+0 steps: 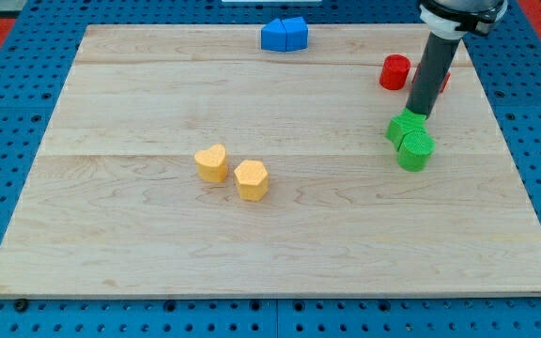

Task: Drag the green star and green circle towards bottom right

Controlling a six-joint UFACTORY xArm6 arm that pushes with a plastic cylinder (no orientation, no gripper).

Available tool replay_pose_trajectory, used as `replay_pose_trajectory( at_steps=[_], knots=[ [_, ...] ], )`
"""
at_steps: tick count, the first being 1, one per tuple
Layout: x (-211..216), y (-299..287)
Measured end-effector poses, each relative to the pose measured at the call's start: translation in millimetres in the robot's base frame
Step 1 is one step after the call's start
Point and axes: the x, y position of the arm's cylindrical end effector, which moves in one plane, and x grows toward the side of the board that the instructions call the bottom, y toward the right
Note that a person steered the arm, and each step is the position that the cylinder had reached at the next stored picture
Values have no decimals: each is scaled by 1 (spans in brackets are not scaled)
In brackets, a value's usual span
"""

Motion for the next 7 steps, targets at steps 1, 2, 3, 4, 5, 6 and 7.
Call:
replay_pose_trajectory(
  at_steps=[1,2,3,4,5,6,7],
  knots=[
    [11,-3],
    [28,-3],
    [42,-6],
    [45,-7],
    [35,-8],
    [32,-19],
    [32,-37]
  ],
)
